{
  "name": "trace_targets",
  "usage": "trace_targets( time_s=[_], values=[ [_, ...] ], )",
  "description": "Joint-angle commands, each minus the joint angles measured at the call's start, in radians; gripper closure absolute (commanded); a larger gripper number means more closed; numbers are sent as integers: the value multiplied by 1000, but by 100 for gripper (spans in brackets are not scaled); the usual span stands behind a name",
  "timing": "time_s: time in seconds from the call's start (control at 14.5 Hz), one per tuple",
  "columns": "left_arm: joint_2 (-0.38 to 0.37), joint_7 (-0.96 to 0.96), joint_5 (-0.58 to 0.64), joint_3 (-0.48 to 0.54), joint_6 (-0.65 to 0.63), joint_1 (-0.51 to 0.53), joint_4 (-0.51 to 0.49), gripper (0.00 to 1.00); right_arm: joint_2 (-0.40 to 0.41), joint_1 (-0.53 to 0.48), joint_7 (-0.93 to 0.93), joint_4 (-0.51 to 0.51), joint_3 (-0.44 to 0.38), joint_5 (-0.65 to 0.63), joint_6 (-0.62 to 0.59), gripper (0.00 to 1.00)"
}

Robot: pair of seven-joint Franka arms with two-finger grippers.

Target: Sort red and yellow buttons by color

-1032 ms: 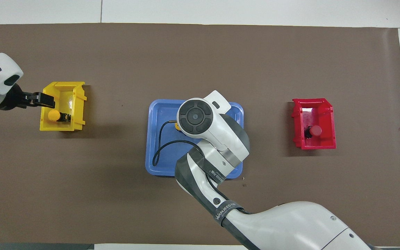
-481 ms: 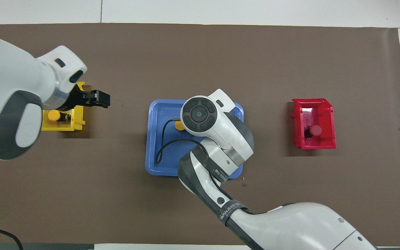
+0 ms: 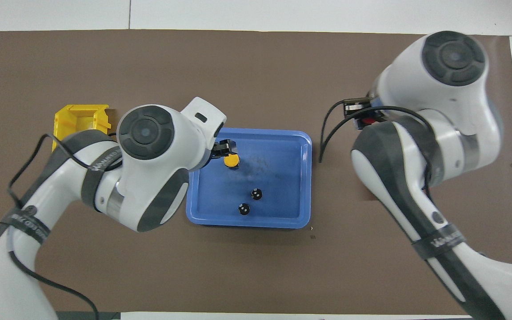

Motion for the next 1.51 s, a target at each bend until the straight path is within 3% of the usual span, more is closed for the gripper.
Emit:
trace_targets(
  time_s=[0.0, 0.28, 0.34, 0.48, 0.76, 0.83, 0.96, 1.03, 1.1, 1.17, 1.31, 1.44],
  values=[
    [69, -71, 41, 19, 61, -30, 15, 1, -36, -79, -106, -95, 17, 13, 34, 74],
    [97, -90, 50, 19, 80, -42, 16, 10, -99, -168, -200, -295, 17, 56, 227, 74],
    [97, -91, 50, 19, 80, -42, 16, 17, -108, -185, -200, -328, 17, 67, 248, 74],
    [97, -108, 52, 19, 89, -44, 16, 23, -116, -187, -200, -351, 17, 93, 255, 74],
    [114, -134, 52, 19, 110, -70, 19, 23, -116, -185, -197, -445, 15, 107, 386, 74],
    [114, -137, 52, 19, 109, -70, 19, 29, -108, -185, -198, -446, 15, 107, 388, 74],
    [114, -165, 52, 19, 110, -71, 18, 57, -90, -185, -200, -446, 15, 107, 394, 74],
    [121, -172, 52, 19, 110, -71, 18, 65, -88, -182, -198, -448, 15, 107, 396, 74],
    [124, -176, 53, 20, 107, -74, 19, 85, -84, -182, -200, -449, 15, 107, 396, 74],
    [124, -174, 58, 22, 100, -76, 26, 98, -82, -187, -203, -449, 15, 107, 396, 72],
    [121, -168, 78, 26, 39, -62, 78, 99, -76, -188, -211, -452, 15, 107, 396, 69],
    [85, -140, 79, 31, -43, -18, 131, 99, -76, -187, -211, -452, 15, 107, 397, 58]
  ],
)
